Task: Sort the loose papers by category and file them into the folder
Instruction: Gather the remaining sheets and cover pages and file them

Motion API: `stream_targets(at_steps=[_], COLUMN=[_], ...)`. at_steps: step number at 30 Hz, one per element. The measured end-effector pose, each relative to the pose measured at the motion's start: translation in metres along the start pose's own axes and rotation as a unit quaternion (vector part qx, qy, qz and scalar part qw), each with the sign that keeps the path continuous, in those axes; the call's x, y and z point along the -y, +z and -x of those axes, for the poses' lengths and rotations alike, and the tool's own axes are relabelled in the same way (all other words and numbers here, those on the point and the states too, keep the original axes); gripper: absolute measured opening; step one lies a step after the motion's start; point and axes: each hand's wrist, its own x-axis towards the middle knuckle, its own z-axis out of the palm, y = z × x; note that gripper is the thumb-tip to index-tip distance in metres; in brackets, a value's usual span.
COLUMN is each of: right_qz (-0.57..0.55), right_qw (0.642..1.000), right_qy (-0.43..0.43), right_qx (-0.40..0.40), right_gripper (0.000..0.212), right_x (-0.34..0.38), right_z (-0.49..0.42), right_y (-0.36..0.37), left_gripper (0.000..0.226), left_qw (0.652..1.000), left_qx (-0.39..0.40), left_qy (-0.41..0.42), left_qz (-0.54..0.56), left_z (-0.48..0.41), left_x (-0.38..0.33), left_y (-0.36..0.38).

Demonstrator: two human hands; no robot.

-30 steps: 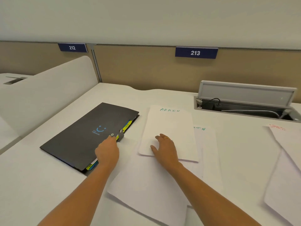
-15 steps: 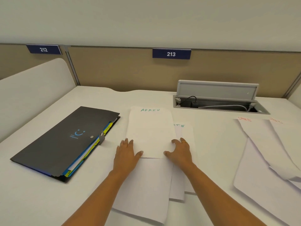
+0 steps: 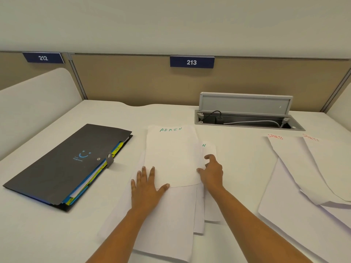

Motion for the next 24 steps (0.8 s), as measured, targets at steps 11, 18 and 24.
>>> stream_targets(at_steps=[11, 18, 24], right_qz=[0.065, 0.077, -0.048], right_qw=[0.991, 0.981, 0.989], right_qy=[0.09, 0.109, 0.109], right_qx=[0.074, 0.142, 0.085], right_gripper=[0.011, 0.034, 0.027], right_x=[-0.024, -0.025, -0.024], right_z=[-0.007, -0.013, -0.015], right_y=[-0.04, -0.056, -0.042], left_gripper=[0.082, 0.073, 0.071], left_qw=[0.995, 0.995, 1.0], left_qx=[-0.011, -0.019, 0.007], left_qy=[-0.094, -0.096, -0.028], left_qz=[0.008, 0.008, 0.001], left_z=[0.002, 0.0, -0.001], left_x=[0.009, -0.007, -0.022], left_y=[-0.005, -0.011, -0.004])
